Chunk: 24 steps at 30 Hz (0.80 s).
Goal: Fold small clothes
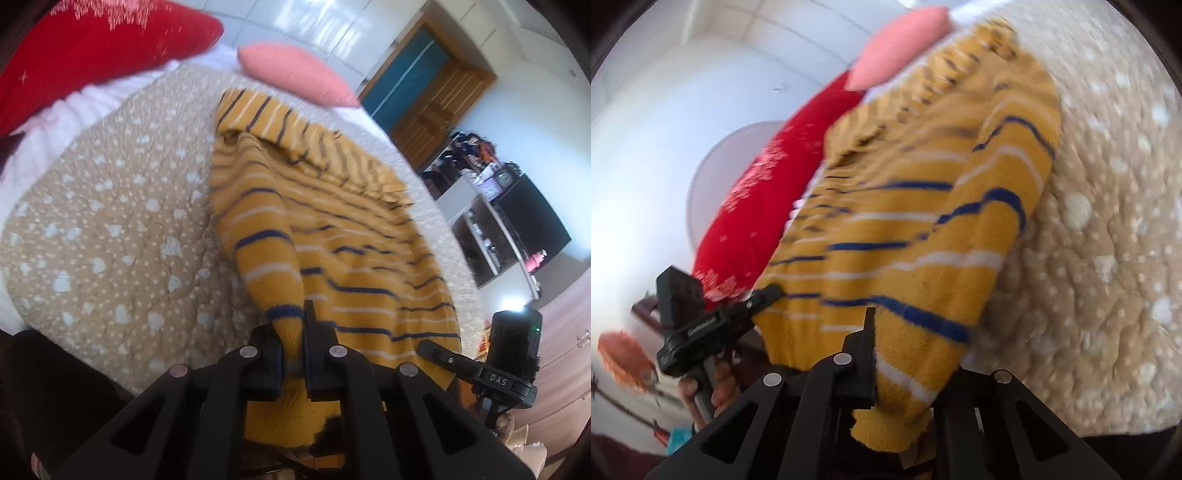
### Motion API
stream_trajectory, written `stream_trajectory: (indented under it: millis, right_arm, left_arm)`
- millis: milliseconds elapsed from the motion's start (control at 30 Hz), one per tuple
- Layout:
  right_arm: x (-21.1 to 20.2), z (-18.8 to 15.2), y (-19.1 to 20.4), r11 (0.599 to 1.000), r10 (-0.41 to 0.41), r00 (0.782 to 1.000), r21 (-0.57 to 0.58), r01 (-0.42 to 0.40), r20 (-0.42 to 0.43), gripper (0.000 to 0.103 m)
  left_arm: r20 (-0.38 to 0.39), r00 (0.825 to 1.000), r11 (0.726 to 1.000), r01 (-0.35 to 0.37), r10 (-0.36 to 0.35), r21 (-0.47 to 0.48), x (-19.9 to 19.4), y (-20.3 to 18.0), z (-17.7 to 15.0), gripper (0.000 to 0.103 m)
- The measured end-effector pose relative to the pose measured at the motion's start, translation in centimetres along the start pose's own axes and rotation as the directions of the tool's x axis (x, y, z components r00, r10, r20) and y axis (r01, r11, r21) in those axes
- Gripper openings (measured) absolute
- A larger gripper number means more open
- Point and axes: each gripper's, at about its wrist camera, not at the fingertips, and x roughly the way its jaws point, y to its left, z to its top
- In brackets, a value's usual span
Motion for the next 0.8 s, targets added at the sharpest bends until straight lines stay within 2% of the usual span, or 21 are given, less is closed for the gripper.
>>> stream_trajectory:
  millis: [100, 200, 300, 400, 500, 600, 667, 800]
  right_arm:
    - [-3.1, -1.3, 2.4, 0.998, 0.02, 1.0, -0.061, -0.019, 0.02, 0.009]
    - [-4.7, -2.8, 3.5, 0.996, 0.049, 0.999, -0.075, -0.047, 0.02, 0.009]
    - [-4.4, -3.7, 3.6, 0.996, 0.004, 1.0, -0.09, -0.004, -0.005, 0.009]
    - [-3.4, -2.1, 3.3, 0.996, -0.002, 1.0, -0.085, 0.001, -0.005, 0.009]
    - [-3.5, 1.2, 3.9, 0.991, 0.004, 1.0, -0.131, 0.0, 0.026, 0.009]
    - [-2.9, 7.2, 4.9, 0.984, 0.029, 0.996, -0.177, -0.012, 0.09, 0.01]
    - [-1.5, 11.4, 5.0, 0.982, 0.009, 0.992, -0.189, 0.016, 0.127, 0.01]
    - [3.0, 19.5, 3.2, 0.983, -0.085, 0.985, -0.146, 0.107, 0.153, 0.012]
  left_arm:
    - [0.013, 1.0, 1.0, 0.006, -0.006, 0.0, -2.1, -0.2, -1.4, 0.007]
    - [0.011, 1.0, 1.0, 0.014, -0.014, -0.025, -3.3, 0.1, -3.0, 0.007]
    - [0.003, 0.999, 0.999, -0.032, 0.032, -0.016, -3.0, 0.5, -3.5, 0.008]
    - [0.012, 0.999, 0.999, -0.032, 0.033, -0.013, -2.5, 1.1, -1.8, 0.008]
    - [0.052, 0.998, 0.999, -0.032, 0.032, -0.001, -1.7, 1.3, 2.2, 0.008]
    - [0.085, 0.996, 0.999, -0.031, 0.03, 0.013, 0.3, 1.0, 7.3, 0.008]
    - [0.086, 0.995, 0.998, -0.049, 0.047, 0.026, 3.3, 0.6, 11.6, 0.008]
    - [0.051, 0.986, 0.986, -0.163, 0.162, 0.021, 10.8, 0.8, 19.1, 0.008]
